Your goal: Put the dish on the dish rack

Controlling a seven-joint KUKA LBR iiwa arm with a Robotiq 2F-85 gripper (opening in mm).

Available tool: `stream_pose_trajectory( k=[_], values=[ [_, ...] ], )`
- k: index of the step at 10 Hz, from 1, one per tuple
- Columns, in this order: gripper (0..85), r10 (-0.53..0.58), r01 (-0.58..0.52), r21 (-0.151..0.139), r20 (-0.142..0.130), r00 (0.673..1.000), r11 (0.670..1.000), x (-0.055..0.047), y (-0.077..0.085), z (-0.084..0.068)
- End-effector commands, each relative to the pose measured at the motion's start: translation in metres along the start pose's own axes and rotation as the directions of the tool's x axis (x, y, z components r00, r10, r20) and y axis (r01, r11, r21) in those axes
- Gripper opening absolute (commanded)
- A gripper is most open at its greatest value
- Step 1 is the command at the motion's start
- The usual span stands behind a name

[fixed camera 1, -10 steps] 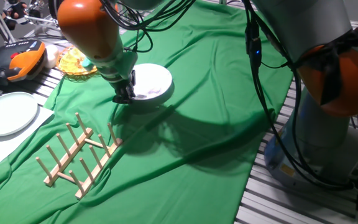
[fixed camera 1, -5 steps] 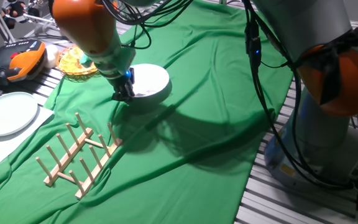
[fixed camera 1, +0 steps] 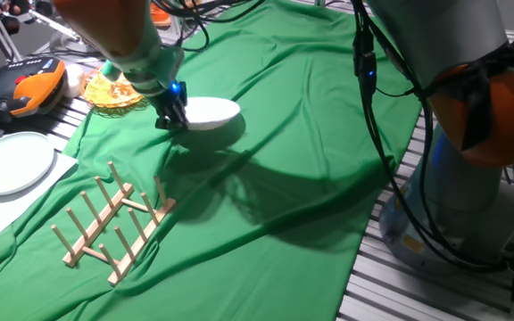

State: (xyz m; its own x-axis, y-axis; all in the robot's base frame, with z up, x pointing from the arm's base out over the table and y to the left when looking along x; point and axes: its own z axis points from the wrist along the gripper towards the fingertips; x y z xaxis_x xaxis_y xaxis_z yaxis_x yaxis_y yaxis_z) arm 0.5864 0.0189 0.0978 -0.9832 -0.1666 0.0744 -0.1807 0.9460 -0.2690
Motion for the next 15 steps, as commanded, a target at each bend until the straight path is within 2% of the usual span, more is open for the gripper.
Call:
stream_pose_trajectory(
  k=[1, 3, 7, 8, 9, 10, 11, 12, 13, 15],
  values=[
    [0.0, -0.004, 0.004, 0.001, 0.002, 1.0, 1.0, 0.0, -0.002, -0.003],
    [0.0, -0.012, 0.012, -0.004, 0.003, 1.0, 1.0, -0.001, -0.005, -0.01],
    [0.0, -0.013, 0.013, 0.008, 0.008, 1.0, 1.0, -0.002, -0.008, -0.022],
    [0.0, -0.01, 0.01, -0.013, 0.009, 1.0, 1.0, -0.002, -0.01, -0.024],
    [0.0, 0.001, -0.001, -0.05, 0.006, 1.0, 0.999, -0.002, -0.011, -0.027],
    [0.0, 0.007, -0.006, -0.065, 0.006, 1.0, 0.998, -0.003, -0.012, -0.031],
    [0.0, 0.008, -0.008, -0.068, 0.0, 1.0, 0.998, -0.003, -0.013, -0.038],
    [0.0, 0.016, -0.016, -0.095, -0.003, 1.0, 0.995, -0.002, -0.015, -0.043],
    [0.0, 0.026, -0.026, -0.135, 0.001, 1.0, 0.99, -0.001, -0.018, -0.047],
    [0.0, 0.043, -0.041, -0.175, 0.007, 0.999, 0.984, -0.001, -0.021, -0.049]
  ],
)
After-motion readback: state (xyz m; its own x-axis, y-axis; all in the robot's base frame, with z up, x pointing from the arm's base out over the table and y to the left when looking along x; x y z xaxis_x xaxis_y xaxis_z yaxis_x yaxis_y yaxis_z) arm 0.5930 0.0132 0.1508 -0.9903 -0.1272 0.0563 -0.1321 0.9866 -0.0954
